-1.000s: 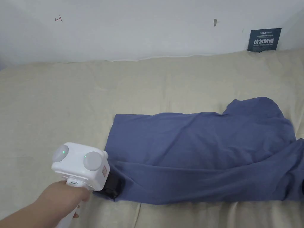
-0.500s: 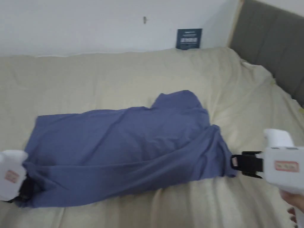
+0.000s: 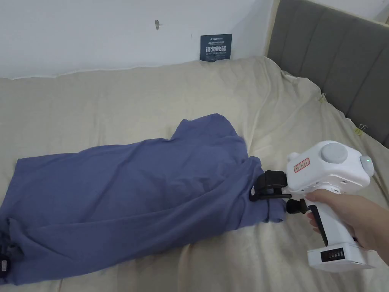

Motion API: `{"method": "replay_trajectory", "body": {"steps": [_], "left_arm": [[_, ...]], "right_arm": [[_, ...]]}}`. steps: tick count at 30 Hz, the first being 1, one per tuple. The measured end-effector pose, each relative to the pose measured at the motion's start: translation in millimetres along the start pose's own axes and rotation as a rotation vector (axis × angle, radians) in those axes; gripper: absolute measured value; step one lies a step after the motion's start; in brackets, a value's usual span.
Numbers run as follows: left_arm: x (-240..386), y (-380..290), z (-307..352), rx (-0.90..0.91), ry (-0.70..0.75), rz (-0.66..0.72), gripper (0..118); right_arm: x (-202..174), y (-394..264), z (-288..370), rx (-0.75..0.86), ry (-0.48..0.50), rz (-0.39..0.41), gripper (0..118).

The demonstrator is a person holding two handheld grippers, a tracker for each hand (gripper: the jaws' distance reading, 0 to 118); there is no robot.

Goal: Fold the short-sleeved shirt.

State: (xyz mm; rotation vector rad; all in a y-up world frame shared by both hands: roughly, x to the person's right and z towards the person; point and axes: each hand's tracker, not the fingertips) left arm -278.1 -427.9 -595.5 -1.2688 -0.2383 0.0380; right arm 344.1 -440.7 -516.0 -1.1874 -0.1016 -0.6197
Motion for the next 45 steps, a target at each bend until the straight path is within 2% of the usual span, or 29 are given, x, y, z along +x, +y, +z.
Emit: {"method": "replay_trajectory", "body": {"steps": [1, 2, 3, 4, 7, 12, 20, 23, 26, 30, 32, 36, 37, 38, 39, 40, 41, 42, 43, 45], "left_arm": [[-2.1, 0.4, -1.4, 0.003, 0.003, 0.006, 8], [-4.0, 0.8, -1.2, 0.030, 0.031, 0.012, 8], [-5.0, -0.3, -1.3, 0.045, 0.032, 0.029, 8], [-7.0, -1.3, -1.2, 0.062, 0.026, 0.046, 8], [-13.2, -3.2, -2.9, 0.044, -0.023, 0.107, 8], [-19.2, -2.0, 5.6, 0.048, -0.043, 0.122, 8], [-25.2, -21.5, 59.3, 0.054, -0.139, 0.154, 8], [-21.4, -42.0, 78.2, 0.040, -0.136, 0.094, 8], [-19.2, -71.8, 92.9, 0.049, -0.171, 0.108, 8], [-19.7, -112.6, 80.0, -0.002, -0.196, 0.109, 8], [-23.9, -126.3, 56.7, -0.040, -0.180, 0.116, 8], [-35.3, -142.1, 19.4, -0.046, -0.175, 0.202, 8], [-36.0, -143.4, 16.3, -0.040, -0.180, 0.217, 12], [-36.9, -141.5, 21.1, -0.024, -0.185, 0.215, 22], [-39.4, -141.3, 24.1, -0.014, -0.193, 0.227, 39], [-41.6, -140.8, 26.6, -0.013, -0.184, 0.228, 52], [-42.2, -140.6, 33.7, -0.013, -0.170, 0.228, 52], [-44.8, -138.7, 39.5, -0.017, -0.143, 0.225, 56], [-46.4, -135.7, 44.2, -0.037, -0.041, 0.202, 63], [-46.6, -131.2, 51.8, -0.042, 0.135, 0.101, 77]], "right_arm": [[0.8, 0.8, -3.7, -0.033, 0.007, 0.002, 90], [1.3, 0.6, -5.4, -0.066, 0.006, 0.008, 65], [0.9, 0.8, -5.4, -0.045, -0.008, 0.019, 30], [-2.6, -8.5, -1.3, -0.025, -0.025, 0.038, 10], [-3.2, -14.2, 8.7, -0.002, 0.011, 0.027, 10], [-14.6, -19.1, 32.7, 0.024, 0.006, 0.134, 10], [-16.0, -31.2, 95.0, 0.042, 0.040, 0.142, 10], [-8.4, -53.3, 118.0, 0.045, 0.043, 0.155, 10], [2.2, -85.1, 130.9, 0.038, 0.056, 0.154, 10], [21.1, -124.5, 121.4, -0.046, -0.007, 0.177, 10], [32.9, -133.5, 101.8, -0.062, -0.025, 0.167, 10], [54.8, -141.2, 66.6, -0.039, 0.001, 0.063, 10], [58.4, -142.2, 63.1, -0.035, 0.017, 0.036, 17], [60.1, -141.5, 64.4, -0.042, 0.034, 0.044, 41], [60.7, -142.4, 68.1, -0.040, 0.021, 0.055, 76], [60.7, -142.9, 72.9, -0.035, -0.042, 0.079, 106], [61.1, -143.0, 76.1, -0.035, -0.122, 0.110, 106], [62.1, -142.0, 81.0, -0.029, -0.209, 0.146, 113], [61.7, -140.2, 89.9, 0.023, -0.274, 0.175, 117], [57.2, -135.4, 104.0, 0.083, -0.411, 0.242, 100]]}}
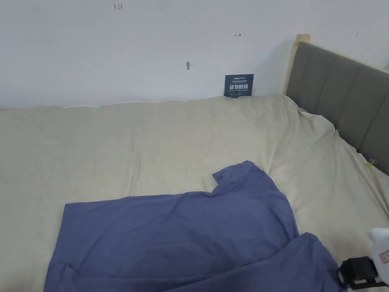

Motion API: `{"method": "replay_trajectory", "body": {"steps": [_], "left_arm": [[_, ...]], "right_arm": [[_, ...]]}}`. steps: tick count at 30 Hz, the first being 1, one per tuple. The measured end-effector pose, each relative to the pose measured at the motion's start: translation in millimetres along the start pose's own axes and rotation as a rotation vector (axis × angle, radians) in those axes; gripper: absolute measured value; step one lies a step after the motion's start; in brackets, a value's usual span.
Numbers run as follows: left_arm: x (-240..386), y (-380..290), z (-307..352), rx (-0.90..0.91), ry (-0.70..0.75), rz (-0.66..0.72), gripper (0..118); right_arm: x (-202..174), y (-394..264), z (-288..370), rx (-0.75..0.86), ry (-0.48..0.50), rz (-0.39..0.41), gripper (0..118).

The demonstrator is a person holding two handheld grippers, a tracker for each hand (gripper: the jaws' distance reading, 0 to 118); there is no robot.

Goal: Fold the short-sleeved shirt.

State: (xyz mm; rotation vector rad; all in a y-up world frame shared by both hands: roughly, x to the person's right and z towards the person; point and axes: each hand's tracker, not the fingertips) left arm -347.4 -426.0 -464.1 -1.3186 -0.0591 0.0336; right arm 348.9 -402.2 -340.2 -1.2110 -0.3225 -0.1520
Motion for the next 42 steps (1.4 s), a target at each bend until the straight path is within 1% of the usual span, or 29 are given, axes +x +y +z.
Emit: {"method": "replay_trajectory", "body": {"steps": [1, 2, 3, 4, 5, 6, 8, 9, 10, 11, 12, 13, 14, 15, 16, 17, 18, 19, 21, 24, 27, 29, 33, 35, 36, 38, 39, 40, 42], "left_arm": [[-0.9, 1.3, 4.5, 0.034, 0.043, -0.052, 83], [-2.1, 2.6, 13.1, 0.083, 0.104, -0.094, 84], [-1.8, 3.3, 24.0, 0.151, 0.139, -0.114, 84], [-1.5, 2.1, 33.5, 0.209, 0.128, -0.112, 84], [-0.5, 2.2, 51.0, 0.287, 0.082, -0.102, 84], [1.9, 0.9, 62.9, 0.331, 0.000, -0.075, 84], [10.0, -6.6, 87.0, 0.448, -0.187, -0.054, 83], [18.0, -13.3, 99.6, 0.518, -0.213, -0.062, 81], [24.5, -17.9, 107.9, 0.571, -0.215, -0.082, 75], [33.8, -24.7, 117.3, 0.636, -0.203, -0.101, 59], [40.5, -32.7, 123.5, 0.719, -0.192, -0.111, 31], [45.5, -39.6, 126.4, 0.769, -0.205, -0.115, 0], [50.3, -46.5, 130.1, 0.822, -0.196, -0.103, 0], [52.7, -52.7, 133.4, 0.859, -0.206, -0.087, 0], [54.9, -55.7, 132.8, 0.858, -0.243, -0.094, 0], [57.9, -58.4, 133.6, 0.853, -0.253, -0.099, 0], [61.9, -63.4, 134.6, 0.865, -0.230, -0.088, 0], [61.7, -66.5, 135.2, 0.898, -0.233, -0.073, 0], [59.8, -66.1, 137.6, 0.915, -0.267, -0.051, 0], [60.3, -33.9, 146.6, 0.886, -0.269, -0.056, 0], [53.4, 51.4, 134.2, 0.711, -0.317, -0.032, 0], [53.2, 107.1, 110.6, 0.579, -0.362, -0.006, 0], [66.2, 207.2, 34.4, 0.328, -0.249, -0.048, 0], [64.9, 240.0, -5.1, 0.230, -0.278, -0.035, 0], [67.4, 251.3, -21.2, 0.210, -0.252, 0.000, 9], [67.0, 273.6, -46.6, 0.171, -0.226, 0.026, 65], [69.2, 279.5, -56.6, 0.143, -0.203, 0.015, 89], [71.5, 283.6, -64.6, 0.138, -0.174, 0.002, 105], [75.5, 293.0, -80.9, 0.121, -0.139, -0.031, 107]], "right_arm": [[-0.3, 1.1, 6.7, 0.043, -0.028, 0.016, 98], [-1.1, 2.8, 15.4, 0.080, -0.019, 0.014, 98], [2.8, -1.1, 25.1, 0.117, 0.007, -0.003, 98], [0.3, -0.2, 34.6, 0.149, 0.043, -0.025, 98], [-5.8, -0.1, 48.2, 0.204, 0.140, -0.048, 99], [-11.0, -0.3, 57.4, 0.244, 0.211, -0.053, 101], [-31.4, -9.8, 79.9, 0.347, 0.358, -0.031, 102], [-45.2, -13.7, 90.3, 0.392, 0.401, -0.023, 102], [-55.6, -17.1, 97.0, 0.432, 0.421, -0.022, 95], [-67.7, -21.8, 104.1, 0.484, 0.450, -0.019, 80], [-82.1, -27.0, 110.7, 0.531, 0.464, -0.008, 56], [-93.4, -30.5, 115.6, 0.576, 0.455, 0.013, 15], [-105.9, -35.0, 121.6, 0.635, 0.430, 0.043, 1], [-117.2, -39.3, 124.4, 0.704, 0.393, 0.042, 1], [-123.4, -43.6, 128.0, 0.737, 0.394, 0.050, 0], [-128.3, -47.8, 131.5, 0.768, 0.423, 0.051, 0], [-131.3, -51.9, 133.7, 0.810, 0.459, 0.028, 0], [-133.7, -55.6, 136.2, 0.857, 0.467, -0.003, 0], [-137.3, -60.3, 141.4, 0.903, 0.480, -0.014, 0], [-143.7, -53.4, 145.6, 0.911, 0.488, 0.034, 0], [-152.2, -35.0, 141.4, 0.884, 0.477, 0.072, 0], [-153.0, -24.9, 131.7, 0.864, 0.495, 0.072, 0], [-162.7, 0.0, 105.8, 0.818, 0.526, 0.075, 0], [-160.2, 11.7, 84.7, 0.800, 0.526, 0.081, 0], [-161.0, 16.5, 77.2, 0.788, 0.525, 0.080, 0], [-160.7, 22.9, 64.4, 0.765, 0.532, 0.067, 0], [-165.0, 25.3, 60.8, 0.751, 0.542, 0.054, 0], [-164.7, 26.9, 54.8, 0.738, 0.551, 0.042, 0], [-164.4, 29.9, 41.1, 0.718, 0.556, 0.019, 0]]}}
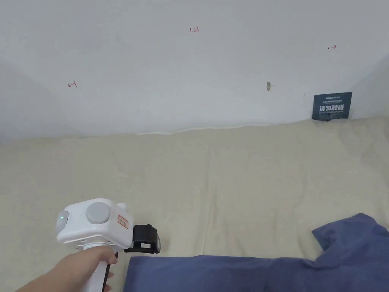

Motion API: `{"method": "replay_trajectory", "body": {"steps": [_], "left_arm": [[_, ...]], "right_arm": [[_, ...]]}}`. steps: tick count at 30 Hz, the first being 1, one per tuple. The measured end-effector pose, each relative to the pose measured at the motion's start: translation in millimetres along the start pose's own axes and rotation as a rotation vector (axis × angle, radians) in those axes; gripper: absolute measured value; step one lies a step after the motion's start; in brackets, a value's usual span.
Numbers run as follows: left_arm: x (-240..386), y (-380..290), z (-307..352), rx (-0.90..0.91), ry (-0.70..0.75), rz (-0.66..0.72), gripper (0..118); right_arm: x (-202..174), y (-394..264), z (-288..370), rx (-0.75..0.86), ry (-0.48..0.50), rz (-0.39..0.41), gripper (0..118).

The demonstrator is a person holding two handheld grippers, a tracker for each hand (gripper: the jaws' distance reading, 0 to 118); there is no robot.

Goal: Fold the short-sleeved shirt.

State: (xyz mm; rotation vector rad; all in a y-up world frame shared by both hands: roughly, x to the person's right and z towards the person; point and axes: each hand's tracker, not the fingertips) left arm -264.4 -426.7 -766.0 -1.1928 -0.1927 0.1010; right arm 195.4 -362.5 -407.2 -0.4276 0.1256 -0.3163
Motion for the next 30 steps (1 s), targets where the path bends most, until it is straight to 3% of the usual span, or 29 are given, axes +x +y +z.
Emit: {"method": "replay_trajectory", "body": {"steps": [9, 12, 13, 14, 16, 20, 23, 27, 28, 30], "left_arm": [[10.1, 8.8, -33.9, -0.094, 0.087, -0.058, 104], [15.9, 6.0, -23.5, -0.089, 0.173, -0.166, 51], [18.2, 4.9, -19.3, -0.063, 0.214, -0.193, 22], [16.6, 4.8, -14.3, -0.065, 0.163, -0.168, 22], [24.2, 0.1, -11.7, -0.081, 0.095, -0.116, 4], [37.5, -8.8, -16.3, -0.089, 0.175, -0.310, 4], [31.2, -7.6, -12.5, -0.003, 0.143, -0.227, 3], [22.8, -5.4, 1.0, 0.025, 0.101, -0.203, 3], [21.7, -5.6, 3.7, 0.023, 0.103, -0.205, 3], [20.0, -5.0, 8.9, 0.024, 0.102, -0.217, 3]], "right_arm": [[9.7, -18.9, -25.7, -0.082, -0.019, -0.049, 0], [8.2, -20.1, -26.8, -0.093, -0.018, -0.035, 0], [7.2, -19.8, -27.1, -0.094, -0.018, -0.029, 0], [6.7, -19.8, -27.4, -0.096, -0.018, -0.023, 0], [6.0, -19.7, -27.5, -0.097, -0.020, -0.014, 0], [4.9, -14.9, -26.3, -0.093, -0.012, -0.016, 0], [18.3, 5.9, -28.2, -0.063, 0.007, -0.019, 0], [61.4, 70.1, -70.3, -0.059, -0.047, 0.027, 0], [76.8, 87.8, -93.8, -0.153, -0.027, 0.000, 0], [110.1, 113.4, -145.9, -0.392, 0.016, -0.176, 0]]}}
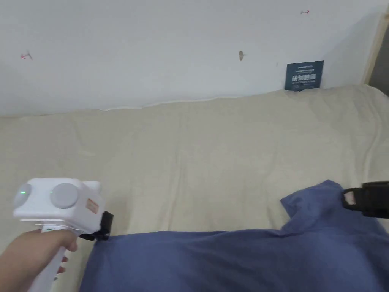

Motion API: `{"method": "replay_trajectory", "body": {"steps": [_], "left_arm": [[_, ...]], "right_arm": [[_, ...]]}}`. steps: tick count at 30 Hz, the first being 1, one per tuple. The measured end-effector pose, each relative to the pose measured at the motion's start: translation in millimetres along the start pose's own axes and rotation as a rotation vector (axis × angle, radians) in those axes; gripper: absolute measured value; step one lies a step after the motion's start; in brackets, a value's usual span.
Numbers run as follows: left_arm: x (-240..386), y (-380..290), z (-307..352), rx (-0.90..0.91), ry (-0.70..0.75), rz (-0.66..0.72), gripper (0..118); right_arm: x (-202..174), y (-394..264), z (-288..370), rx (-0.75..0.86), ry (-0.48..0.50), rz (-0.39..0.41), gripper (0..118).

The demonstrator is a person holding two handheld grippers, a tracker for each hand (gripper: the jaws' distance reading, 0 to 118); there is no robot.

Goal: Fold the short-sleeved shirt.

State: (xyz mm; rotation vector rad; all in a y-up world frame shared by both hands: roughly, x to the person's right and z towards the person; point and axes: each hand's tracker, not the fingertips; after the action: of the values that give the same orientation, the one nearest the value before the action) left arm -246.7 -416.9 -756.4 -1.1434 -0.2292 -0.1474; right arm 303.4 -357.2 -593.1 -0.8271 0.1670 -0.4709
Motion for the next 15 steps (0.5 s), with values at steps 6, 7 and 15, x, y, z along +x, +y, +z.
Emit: {"method": "replay_trajectory", "body": {"steps": [6, 7, 15], "left_arm": [[0.9, -6.2, 12.5, 0.004, -0.043, 0.012, 3], [1.2, -6.9, 12.1, 0.000, -0.043, 0.006, 3], [3.2, -16.7, 1.0, -0.061, -0.058, -0.013, 3]], "right_arm": [[36.7, 50.0, -84.3, -0.180, -0.385, 0.068, 103], [40.5, 38.9, -81.7, -0.216, -0.403, 0.095, 99], [73.8, 48.0, -116.5, -0.401, -0.491, 0.005, 100]]}}
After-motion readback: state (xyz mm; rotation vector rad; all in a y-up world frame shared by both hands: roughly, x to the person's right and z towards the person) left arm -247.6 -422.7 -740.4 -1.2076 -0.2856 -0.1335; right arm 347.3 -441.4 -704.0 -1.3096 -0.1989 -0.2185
